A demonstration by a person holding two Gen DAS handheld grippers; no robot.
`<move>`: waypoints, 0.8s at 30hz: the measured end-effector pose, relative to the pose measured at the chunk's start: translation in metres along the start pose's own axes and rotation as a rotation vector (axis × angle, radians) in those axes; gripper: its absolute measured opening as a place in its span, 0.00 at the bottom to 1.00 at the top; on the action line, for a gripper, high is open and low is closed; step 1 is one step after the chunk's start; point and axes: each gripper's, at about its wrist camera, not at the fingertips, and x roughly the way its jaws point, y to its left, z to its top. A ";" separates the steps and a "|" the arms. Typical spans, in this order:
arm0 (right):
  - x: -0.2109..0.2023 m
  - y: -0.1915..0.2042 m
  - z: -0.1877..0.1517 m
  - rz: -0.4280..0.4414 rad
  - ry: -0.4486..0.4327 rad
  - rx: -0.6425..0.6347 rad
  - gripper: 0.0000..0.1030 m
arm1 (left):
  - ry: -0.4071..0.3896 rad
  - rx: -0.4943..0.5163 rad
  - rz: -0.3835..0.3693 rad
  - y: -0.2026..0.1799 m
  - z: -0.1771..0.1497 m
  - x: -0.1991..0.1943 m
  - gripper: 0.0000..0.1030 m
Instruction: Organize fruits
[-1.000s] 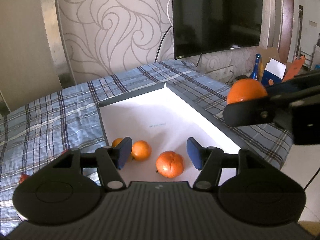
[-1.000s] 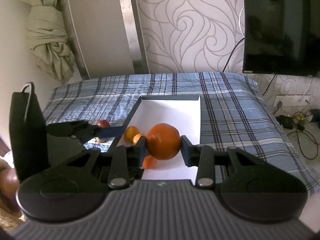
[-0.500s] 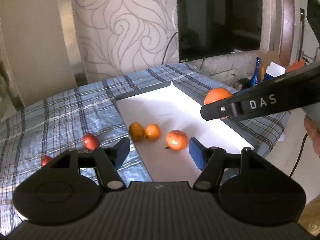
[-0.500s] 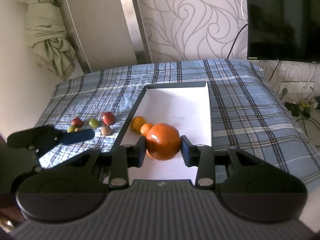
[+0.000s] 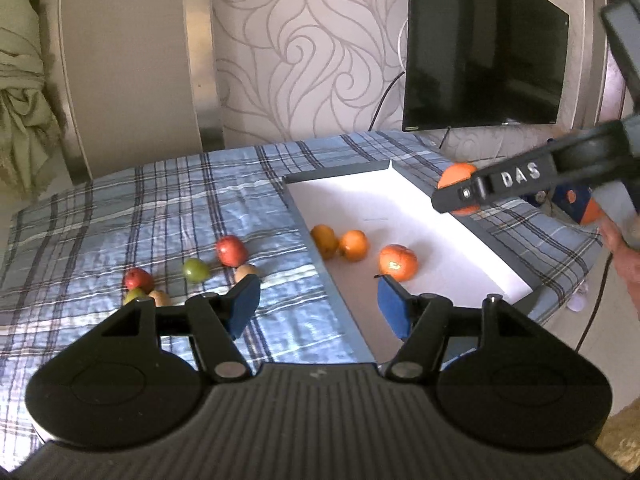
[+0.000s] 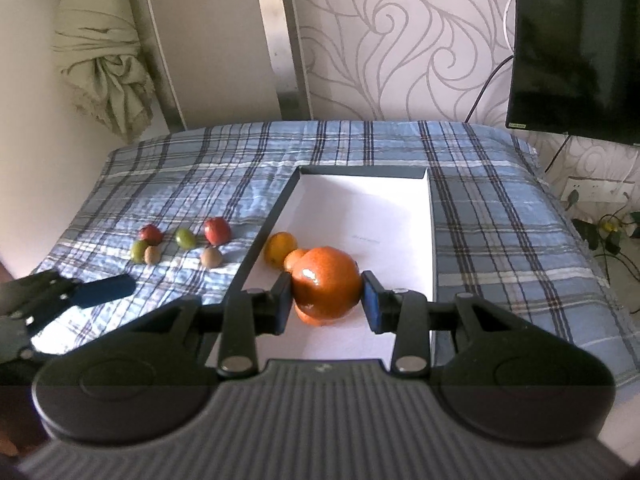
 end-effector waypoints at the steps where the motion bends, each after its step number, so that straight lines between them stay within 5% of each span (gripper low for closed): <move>1: 0.002 -0.001 0.002 -0.004 -0.002 -0.002 0.38 | 0.002 0.005 0.006 0.001 0.000 -0.001 0.68; 12: 0.057 -0.023 0.010 -0.043 0.064 0.039 0.38 | 0.077 0.035 0.063 0.013 -0.004 -0.005 0.68; 24: 0.095 -0.020 0.023 -0.056 0.112 0.007 0.38 | 0.047 -0.005 0.078 0.019 -0.006 0.000 0.68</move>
